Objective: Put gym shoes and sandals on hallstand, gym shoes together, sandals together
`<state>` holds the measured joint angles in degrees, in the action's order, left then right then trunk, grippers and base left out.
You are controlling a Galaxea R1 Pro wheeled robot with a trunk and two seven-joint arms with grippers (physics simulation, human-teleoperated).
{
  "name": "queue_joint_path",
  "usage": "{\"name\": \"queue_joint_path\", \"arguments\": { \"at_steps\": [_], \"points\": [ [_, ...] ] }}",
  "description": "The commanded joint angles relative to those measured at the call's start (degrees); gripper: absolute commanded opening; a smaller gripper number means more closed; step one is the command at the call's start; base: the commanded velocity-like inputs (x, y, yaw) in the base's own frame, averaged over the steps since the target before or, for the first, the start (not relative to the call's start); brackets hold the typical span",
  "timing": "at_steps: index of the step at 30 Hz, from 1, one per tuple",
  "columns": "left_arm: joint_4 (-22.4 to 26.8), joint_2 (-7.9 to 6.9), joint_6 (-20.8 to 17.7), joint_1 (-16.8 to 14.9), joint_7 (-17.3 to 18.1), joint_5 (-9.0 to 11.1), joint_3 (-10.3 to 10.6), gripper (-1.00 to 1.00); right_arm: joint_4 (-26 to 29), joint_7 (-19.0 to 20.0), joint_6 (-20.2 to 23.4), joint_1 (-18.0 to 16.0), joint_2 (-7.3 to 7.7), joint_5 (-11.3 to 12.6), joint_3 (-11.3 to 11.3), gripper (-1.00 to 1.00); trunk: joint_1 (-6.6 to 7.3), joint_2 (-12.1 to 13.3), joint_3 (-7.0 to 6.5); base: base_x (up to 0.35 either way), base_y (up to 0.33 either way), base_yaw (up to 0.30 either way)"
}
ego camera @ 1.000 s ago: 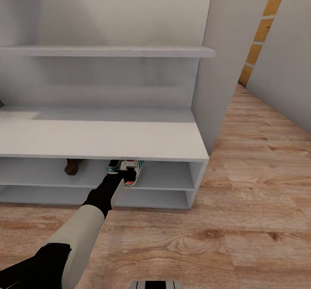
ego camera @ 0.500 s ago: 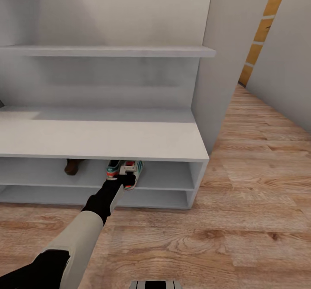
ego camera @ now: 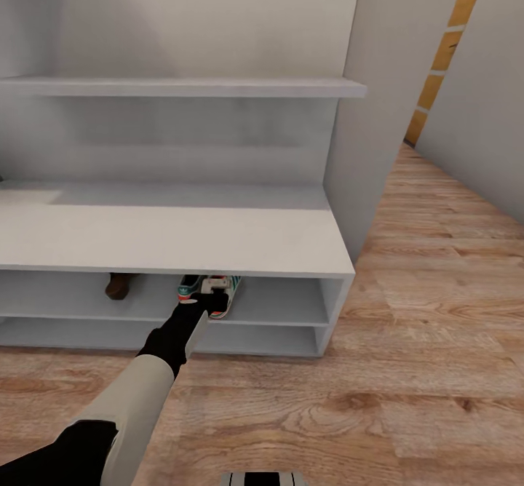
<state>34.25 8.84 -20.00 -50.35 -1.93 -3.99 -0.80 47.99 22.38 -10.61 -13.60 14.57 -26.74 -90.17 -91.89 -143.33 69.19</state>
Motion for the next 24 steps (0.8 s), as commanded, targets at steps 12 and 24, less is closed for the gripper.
{"name": "queue_joint_path", "arguments": {
  "at_steps": [12,24],
  "points": [
    [0.1,-0.05,-0.3,0.0,-0.1,-0.4,-0.2,-1.00,0.0,0.4,-0.4,-0.1,0.02,-0.6,-0.4,-1.00,0.01,0.0,0.04,0.081,0.000,0.000],
    [0.1,-0.03,-0.2,0.0,0.0,-0.4,-0.1,-1.00,0.0,0.4,-0.4,-0.1,0.02,-0.7,-0.3,-1.00,0.01,0.0,0.04,0.042,0.000,0.000]
  ]
}}
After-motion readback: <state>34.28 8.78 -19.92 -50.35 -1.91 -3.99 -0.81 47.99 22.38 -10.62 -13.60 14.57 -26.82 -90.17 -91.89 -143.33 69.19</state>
